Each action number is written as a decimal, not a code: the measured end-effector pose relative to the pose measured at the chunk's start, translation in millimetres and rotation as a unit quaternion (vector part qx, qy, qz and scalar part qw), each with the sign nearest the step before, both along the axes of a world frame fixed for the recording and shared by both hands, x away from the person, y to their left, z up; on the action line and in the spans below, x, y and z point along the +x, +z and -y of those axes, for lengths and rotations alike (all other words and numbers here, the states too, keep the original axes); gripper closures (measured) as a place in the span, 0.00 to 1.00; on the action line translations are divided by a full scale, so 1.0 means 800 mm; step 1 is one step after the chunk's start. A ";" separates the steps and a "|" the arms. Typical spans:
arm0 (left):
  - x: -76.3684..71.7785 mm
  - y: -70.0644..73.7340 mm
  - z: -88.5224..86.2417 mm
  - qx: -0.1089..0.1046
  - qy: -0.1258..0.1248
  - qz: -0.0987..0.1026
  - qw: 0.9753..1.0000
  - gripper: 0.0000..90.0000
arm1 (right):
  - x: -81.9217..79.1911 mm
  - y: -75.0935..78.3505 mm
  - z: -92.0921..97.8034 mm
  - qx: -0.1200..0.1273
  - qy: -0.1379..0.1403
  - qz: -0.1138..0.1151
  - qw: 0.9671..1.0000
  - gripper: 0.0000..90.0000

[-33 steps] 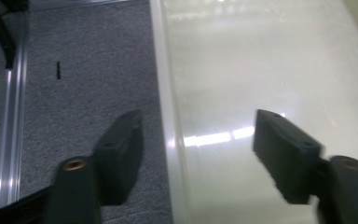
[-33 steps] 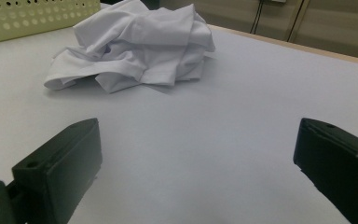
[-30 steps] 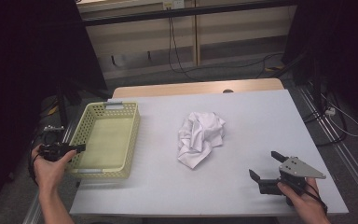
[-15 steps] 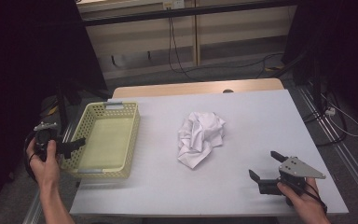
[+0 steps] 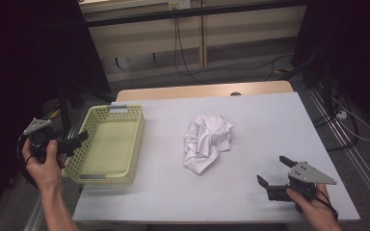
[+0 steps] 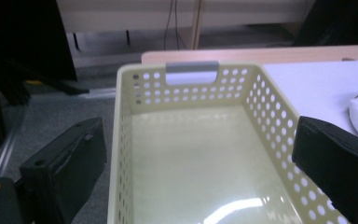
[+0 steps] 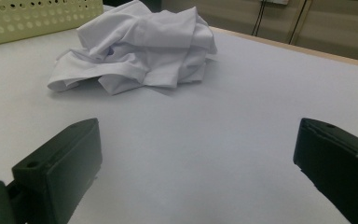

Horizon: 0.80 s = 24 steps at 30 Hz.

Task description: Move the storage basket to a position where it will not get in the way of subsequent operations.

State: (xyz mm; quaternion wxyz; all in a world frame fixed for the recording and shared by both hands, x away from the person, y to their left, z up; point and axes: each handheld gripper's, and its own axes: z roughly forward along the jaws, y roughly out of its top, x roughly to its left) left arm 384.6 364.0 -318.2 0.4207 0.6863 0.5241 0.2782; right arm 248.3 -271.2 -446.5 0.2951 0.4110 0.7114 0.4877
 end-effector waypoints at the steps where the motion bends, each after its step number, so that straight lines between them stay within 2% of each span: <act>1: -0.001 0.002 0.003 0.003 -0.005 0.004 1.000 0.04 | 0.000 0.000 0.000 0.000 0.000 0.000 1.000 0.01; 5: 0.000 0.010 0.024 0.002 -0.025 0.026 0.999 0.05 | 0.001 0.000 0.000 0.000 -0.001 -0.001 1.000 0.01; 6: 0.001 0.012 0.032 0.009 -0.029 0.030 0.999 0.05 | 0.001 0.000 0.000 -0.001 0.000 -0.001 1.000 0.01; 10: 0.009 0.012 0.065 0.022 -0.052 0.028 0.998 0.05 | 0.001 -0.001 0.000 -0.001 0.000 -0.001 1.000 0.01; 15: 0.020 0.006 0.105 0.032 -0.068 0.027 0.997 0.05 | 0.001 0.000 0.001 -0.001 0.000 -0.001 1.000 0.01; 16: 0.021 0.006 0.112 0.038 -0.077 0.028 0.996 0.05 | 0.001 0.000 0.001 -0.001 -0.001 -0.001 1.000 0.01; 19: 0.021 0.008 0.128 0.045 -0.089 0.031 0.995 0.05 | 0.000 0.000 0.001 -0.001 -0.001 0.000 1.000 0.01; 22: 0.018 0.011 0.137 0.036 -0.099 0.037 0.994 0.05 | 0.000 0.000 0.001 0.000 0.001 0.000 1.000 0.01; 24: 0.017 0.011 0.144 0.039 -0.101 0.037 0.993 0.04 | 0.000 0.000 0.000 -0.001 0.001 -0.001 1.000 0.01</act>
